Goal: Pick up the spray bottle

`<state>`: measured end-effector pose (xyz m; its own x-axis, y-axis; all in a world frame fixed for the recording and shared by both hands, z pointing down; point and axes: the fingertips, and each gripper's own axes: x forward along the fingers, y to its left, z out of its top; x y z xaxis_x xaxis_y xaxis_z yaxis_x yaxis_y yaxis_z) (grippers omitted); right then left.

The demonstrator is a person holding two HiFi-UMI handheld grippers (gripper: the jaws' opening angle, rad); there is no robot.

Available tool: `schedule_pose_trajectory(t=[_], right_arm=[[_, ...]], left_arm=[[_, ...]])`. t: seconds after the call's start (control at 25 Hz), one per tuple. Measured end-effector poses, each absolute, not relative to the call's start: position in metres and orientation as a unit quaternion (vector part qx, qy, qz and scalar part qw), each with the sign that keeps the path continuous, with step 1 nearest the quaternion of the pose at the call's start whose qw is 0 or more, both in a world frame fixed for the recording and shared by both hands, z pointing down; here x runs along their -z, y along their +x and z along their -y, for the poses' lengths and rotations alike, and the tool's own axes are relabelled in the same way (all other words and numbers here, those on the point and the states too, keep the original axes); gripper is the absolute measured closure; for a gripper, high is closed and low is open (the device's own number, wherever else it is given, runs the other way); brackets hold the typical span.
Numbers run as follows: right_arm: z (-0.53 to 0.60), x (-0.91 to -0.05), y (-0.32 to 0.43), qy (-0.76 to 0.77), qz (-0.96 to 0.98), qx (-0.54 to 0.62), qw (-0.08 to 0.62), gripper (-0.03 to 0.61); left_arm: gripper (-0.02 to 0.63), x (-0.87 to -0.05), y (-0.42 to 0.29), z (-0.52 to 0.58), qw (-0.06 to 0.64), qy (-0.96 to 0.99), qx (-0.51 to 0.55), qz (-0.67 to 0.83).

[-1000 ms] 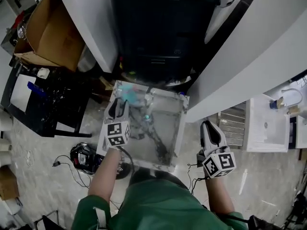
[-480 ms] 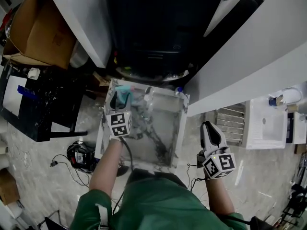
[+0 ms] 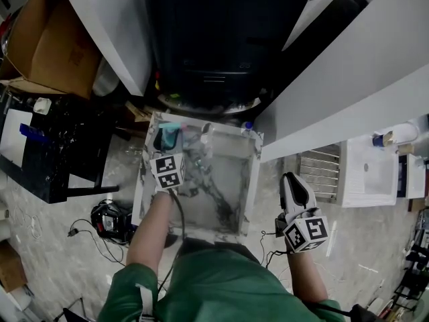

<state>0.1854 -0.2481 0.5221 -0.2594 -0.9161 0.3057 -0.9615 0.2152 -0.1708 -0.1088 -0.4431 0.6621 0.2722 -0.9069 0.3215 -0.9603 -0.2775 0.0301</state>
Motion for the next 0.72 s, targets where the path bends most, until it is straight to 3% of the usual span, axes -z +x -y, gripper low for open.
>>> schedule_pose_trajectory(t=[0.44,0.72], right_arm=[[0.232,-0.536,0.176,0.605,0.772,-0.177,0.085,0.535],[0.228,-0.536,0.176,0.604,0.772,-0.177,0.084,0.534]], left_arm=[[0.379,-0.669,-0.104,0.463,0.087,0.795,-0.121,0.588],[0.448,-0.664,-0.099,0.463,0.072,0.797,-0.133,0.585]])
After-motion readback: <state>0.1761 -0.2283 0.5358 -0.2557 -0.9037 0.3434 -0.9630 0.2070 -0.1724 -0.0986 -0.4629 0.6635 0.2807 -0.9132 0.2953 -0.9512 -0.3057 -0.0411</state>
